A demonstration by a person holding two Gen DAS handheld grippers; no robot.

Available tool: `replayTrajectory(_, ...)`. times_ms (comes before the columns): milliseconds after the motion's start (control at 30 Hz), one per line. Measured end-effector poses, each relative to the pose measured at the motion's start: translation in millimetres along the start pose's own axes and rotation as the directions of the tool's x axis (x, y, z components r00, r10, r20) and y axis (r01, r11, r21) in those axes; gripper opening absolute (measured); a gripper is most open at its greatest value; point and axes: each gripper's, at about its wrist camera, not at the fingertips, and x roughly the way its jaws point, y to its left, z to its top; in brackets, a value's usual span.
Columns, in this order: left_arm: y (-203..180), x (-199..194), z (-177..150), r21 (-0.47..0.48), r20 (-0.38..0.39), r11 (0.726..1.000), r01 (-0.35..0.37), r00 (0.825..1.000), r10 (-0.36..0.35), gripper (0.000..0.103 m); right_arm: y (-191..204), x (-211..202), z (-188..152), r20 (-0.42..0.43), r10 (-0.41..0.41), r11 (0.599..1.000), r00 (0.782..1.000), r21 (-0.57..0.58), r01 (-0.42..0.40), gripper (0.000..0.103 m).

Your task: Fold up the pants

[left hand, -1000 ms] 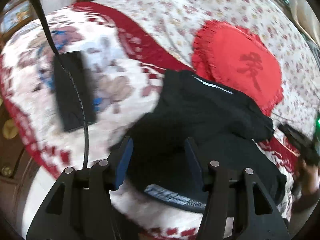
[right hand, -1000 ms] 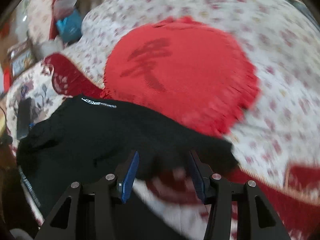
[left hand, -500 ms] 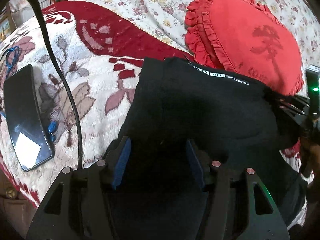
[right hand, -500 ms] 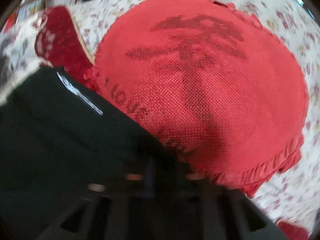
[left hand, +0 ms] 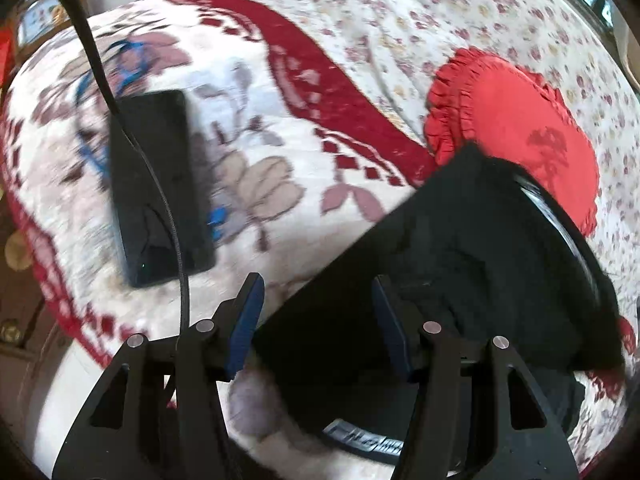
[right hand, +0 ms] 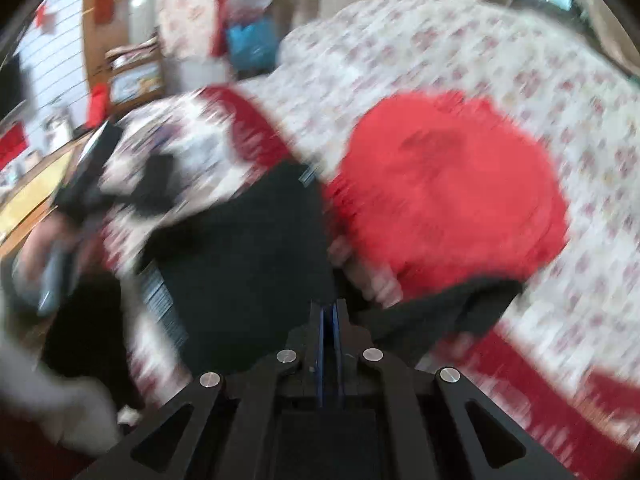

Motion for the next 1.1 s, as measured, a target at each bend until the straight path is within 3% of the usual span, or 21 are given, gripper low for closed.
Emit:
replayTrajectory(67, 2.4, -7.3, -4.8, 0.0, 0.001, 1.0, 0.005, 1.0, -0.005, 0.056, 22.6, 12.4, -38.8, -0.079, 0.089, 0.996, 0.993, 0.032, -0.087, 0.004)
replayTrajectory(133, 0.0, -12.5, -8.3, 0.012, 0.005, 1.0, 0.009, 1.0, -0.009, 0.056, 37.5, 37.6, -70.3, -0.18, 0.114, 0.993, 0.977, 0.056, -0.106, 0.004)
replayTrajectory(200, -4.8, -14.8, -10.7, 0.019, -0.002, 0.999, 0.026, 1.0, -0.026, 0.056, 41.0, 53.1, -84.8, -0.244, 0.106, 0.993, 0.964, 0.069, -0.091, 0.007)
replayTrajectory(267, -8.3, -17.7, -13.8, 0.027, -0.012, 0.998, 0.05, 0.999, -0.05, 0.056, 37.7, 49.9, -77.9, -0.232, 0.114, 0.992, 0.966, 0.085, -0.096, 0.012)
replayTrajectory(333, -11.7, -18.1, -15.4, 0.033, -0.021, 0.997, 0.07, 0.997, -0.069, 0.056, 32.1, 33.6, -59.6, -0.142, 0.168, 0.98, 0.976, 0.134, -0.149, 0.035)
replayTrajectory(367, -11.6, -18.1, -16.1, 0.027, -0.027, 0.996, 0.079, 0.997, -0.079, 0.056, 29.6, 25.7, -49.5, -0.089, 0.189, 0.971, 0.978, 0.162, -0.173, 0.059)
replayTrajectory(400, -10.1, -18.0, -16.7, 0.02, -0.031, 0.996, 0.083, 0.996, -0.083, 0.056, 28.8, 21.8, -41.2, -0.048, 0.197, 0.966, 0.979, 0.179, -0.186, 0.071)
replayTrajectory(467, -0.3, -17.3, -17.8, -0.02, -0.04, 0.993, 0.117, 0.992, -0.117, 0.056, 38.6, 22.5, -23.7, 0.015, 0.212, 0.963, 0.977, 0.168, -0.212, 0.071)
replayTrajectory(633, 27.2, -19.6, -22.3, -0.066, -0.061, 0.988, 0.14, 0.988, -0.144, 0.058, 57.2, 51.1, 3.2, 0.013, 0.183, 0.978, 0.983, 0.099, -0.183, 0.071)
replayTrajectory(767, 31.7, -27.5, -16.4, -0.054, -0.034, 0.984, 0.167, 0.985, -0.169, 0.066, 18.3, 68.4, 22.3, 0.019, 0.086, 0.977, 0.996, 0.193, -0.088, 0.071)
replayTrajectory(833, 35.3, -29.4, -12.0, -0.075, -0.007, 0.979, 0.189, 0.982, -0.19, 0.079, -8.8, 74.9, 30.3, 0.019, 0.058, 0.961, 0.998, 0.268, -0.061, 0.071)
replayTrajectory(933, 36.2, -21.2, -6.5, -0.094, -0.006, 0.979, 0.183, 0.983, -0.185, 0.082, -44.9, 93.8, 39.4, -0.034, -0.003, 0.946, 0.999, 0.325, 0.014, 0.071)
replayTrajectory(1067, 17.4, -9.0, -4.1, -0.044, -0.02, 0.982, 0.183, 0.983, -0.184, 0.082, -57.4, 111.8, 39.0, -0.086, 0.042, 0.943, 0.995, 0.333, -0.011, 0.071)
replayTrajectory(1100, 12.3, -6.3, -3.8, -0.033, -0.023, 0.982, 0.186, 0.982, -0.187, 0.082, -56.7, 116.2, 38.1, -0.092, 0.052, 0.946, 0.994, 0.325, -0.019, 0.065)
